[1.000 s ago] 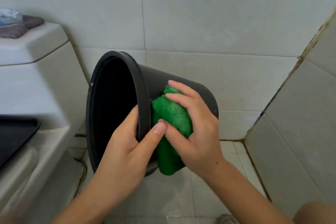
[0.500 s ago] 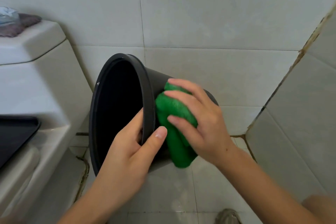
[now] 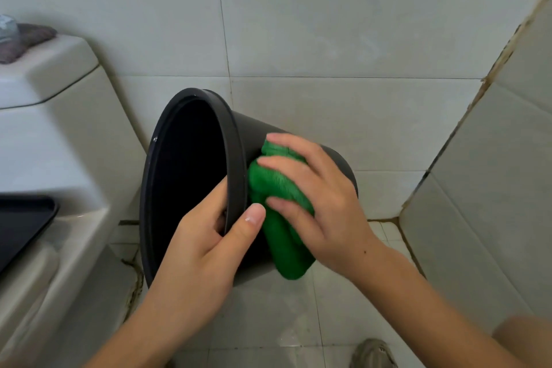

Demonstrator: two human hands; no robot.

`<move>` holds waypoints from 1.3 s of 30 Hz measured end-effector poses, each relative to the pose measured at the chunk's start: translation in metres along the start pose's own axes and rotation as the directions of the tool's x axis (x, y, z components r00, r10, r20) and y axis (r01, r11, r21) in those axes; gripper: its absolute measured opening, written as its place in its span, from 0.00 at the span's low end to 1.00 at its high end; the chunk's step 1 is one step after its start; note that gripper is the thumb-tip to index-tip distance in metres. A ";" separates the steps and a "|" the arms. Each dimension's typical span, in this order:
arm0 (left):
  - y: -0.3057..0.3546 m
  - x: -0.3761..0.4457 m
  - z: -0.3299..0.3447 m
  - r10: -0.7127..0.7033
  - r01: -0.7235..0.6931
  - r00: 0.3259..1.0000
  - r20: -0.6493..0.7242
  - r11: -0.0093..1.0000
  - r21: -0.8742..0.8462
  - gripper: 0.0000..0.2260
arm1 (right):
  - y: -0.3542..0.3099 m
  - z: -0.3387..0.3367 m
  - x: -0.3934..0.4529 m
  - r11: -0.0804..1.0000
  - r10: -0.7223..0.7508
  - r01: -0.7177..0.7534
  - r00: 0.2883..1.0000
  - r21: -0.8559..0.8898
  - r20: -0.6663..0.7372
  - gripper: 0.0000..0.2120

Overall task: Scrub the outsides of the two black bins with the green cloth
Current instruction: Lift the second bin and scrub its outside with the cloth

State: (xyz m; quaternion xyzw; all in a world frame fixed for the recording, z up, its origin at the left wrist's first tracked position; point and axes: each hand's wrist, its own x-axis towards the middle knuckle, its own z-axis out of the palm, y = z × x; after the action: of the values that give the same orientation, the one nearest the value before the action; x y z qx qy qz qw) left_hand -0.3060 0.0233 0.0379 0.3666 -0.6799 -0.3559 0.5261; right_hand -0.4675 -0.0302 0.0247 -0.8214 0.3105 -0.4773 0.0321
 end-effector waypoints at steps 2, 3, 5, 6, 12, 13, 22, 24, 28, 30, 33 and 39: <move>0.002 0.000 0.001 0.006 -0.006 1.000 0.013 1.000 0.007 0.10 | 0.001 -0.004 0.012 0.989 0.131 -0.129 0.991 0.076 -0.032 0.17; 0.003 0.000 0.002 0.005 -0.006 1.000 0.022 1.000 0.011 0.10 | 0.001 -0.004 0.016 0.978 0.185 -0.180 0.982 0.109 -0.043 0.17; 0.003 -0.001 0.004 0.001 -0.001 1.000 0.028 1.000 0.017 0.11 | 0.001 -0.004 0.018 0.970 0.216 -0.207 0.974 0.127 -0.064 0.17; 0.003 -0.001 0.005 -0.006 0.006 1.000 0.028 1.000 0.013 0.11 | 0.000 -0.003 0.015 0.976 0.193 -0.183 0.978 0.115 -0.077 0.17; 0.001 0.003 -0.001 -0.053 0.054 0.997 0.047 0.998 -0.030 0.10 | -0.008 0.010 -0.022 0.999 -0.033 0.033 0.994 -0.001 -0.101 0.17; 0.000 0.003 -0.001 -0.065 0.067 0.997 0.042 0.996 -0.053 0.09 | -0.006 0.011 -0.024 0.999 -0.033 0.030 0.994 -0.024 -0.103 0.17; 0.017 0.003 -0.024 -0.126 0.121 0.983 -0.133 0.992 -0.045 0.11 | 0.070 -0.018 -0.041 0.802 0.572 -0.596 0.745 0.045 -0.343 0.19; 0.016 0.004 -0.022 -0.107 0.101 0.984 -0.144 0.994 -0.050 0.09 | 0.069 -0.015 -0.041 0.796 0.573 -0.601 0.715 0.067 -0.400 0.18; 0.009 0.005 -0.012 -0.148 0.139 0.979 -0.140 0.987 -0.075 0.12 | 0.030 0.016 -0.046 0.913 0.389 -0.405 0.834 0.043 -0.392 0.16; 0.007 0.007 -0.009 -0.170 0.152 0.973 -0.159 0.981 -0.124 0.11 | 0.006 0.031 -0.045 0.982 0.165 -0.185 0.931 -0.031 -0.325 0.15; 0.007 0.009 -0.013 -0.211 0.184 0.964 -0.164 0.969 -0.168 0.09 | 0.010 0.023 -0.033 0.993 -0.007 -0.023 0.966 -0.113 -0.259 0.15; 0.017 0.007 -0.026 -0.215 0.186 0.947 -0.238 0.973 -0.139 0.11 | 0.067 -0.007 -0.032 0.818 0.554 -0.566 0.723 0.106 -0.413 0.18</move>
State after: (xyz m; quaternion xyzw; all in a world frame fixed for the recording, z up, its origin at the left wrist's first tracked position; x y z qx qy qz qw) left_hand -0.2835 0.0225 0.0606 0.4452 -0.5451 -0.3968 0.5892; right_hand -0.5167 -0.0644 -0.0192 -0.5651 0.5496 -0.6080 0.0947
